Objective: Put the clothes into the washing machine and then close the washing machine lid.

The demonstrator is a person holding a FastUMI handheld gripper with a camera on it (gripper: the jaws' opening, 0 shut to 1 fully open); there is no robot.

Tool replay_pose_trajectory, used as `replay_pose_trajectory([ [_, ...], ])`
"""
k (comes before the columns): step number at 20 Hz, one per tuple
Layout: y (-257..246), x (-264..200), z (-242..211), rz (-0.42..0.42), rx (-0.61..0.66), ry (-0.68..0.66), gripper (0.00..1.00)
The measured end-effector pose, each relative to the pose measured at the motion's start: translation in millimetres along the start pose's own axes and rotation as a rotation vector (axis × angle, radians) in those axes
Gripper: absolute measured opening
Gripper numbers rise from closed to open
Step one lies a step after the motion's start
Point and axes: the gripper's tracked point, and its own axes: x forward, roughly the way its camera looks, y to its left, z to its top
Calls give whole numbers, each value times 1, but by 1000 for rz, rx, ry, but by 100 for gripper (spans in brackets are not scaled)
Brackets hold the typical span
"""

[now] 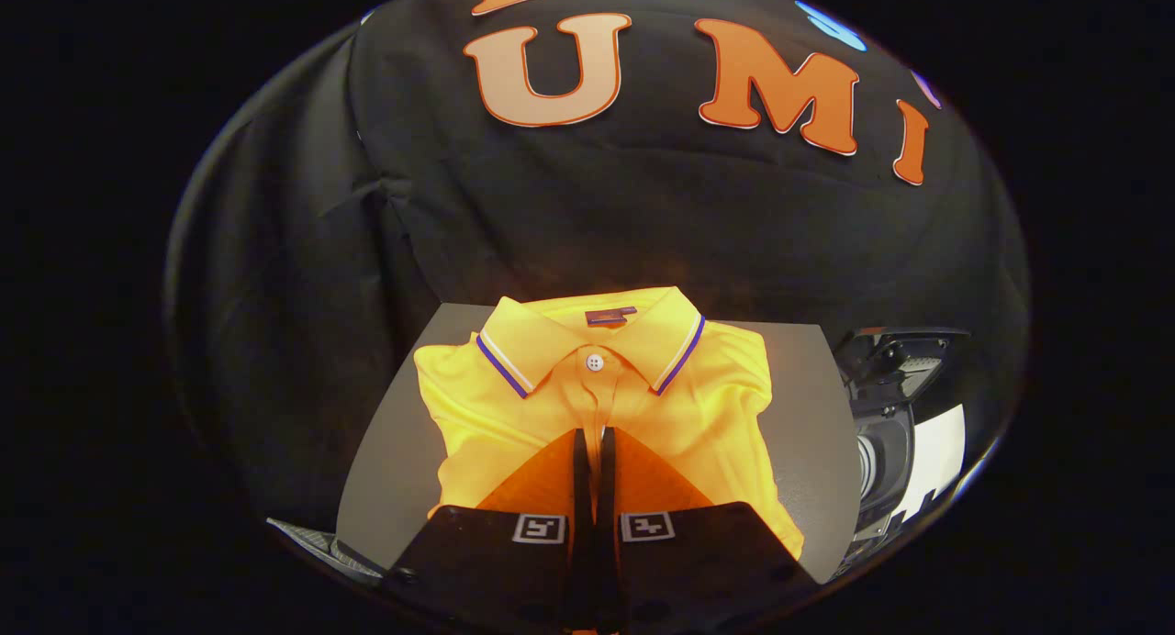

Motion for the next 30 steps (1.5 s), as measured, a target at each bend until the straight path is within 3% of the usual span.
replay_pose_trajectory([
  [8, -45, -75, 37, 133, 76, -156, 8],
  [19, -216, -193, 73, 152, 148, -322, 8],
  [24, -301, -199, 58, 115, 181, -330, 8],
  [30, -359, -154, 12, 88, 220, -251, 8],
])
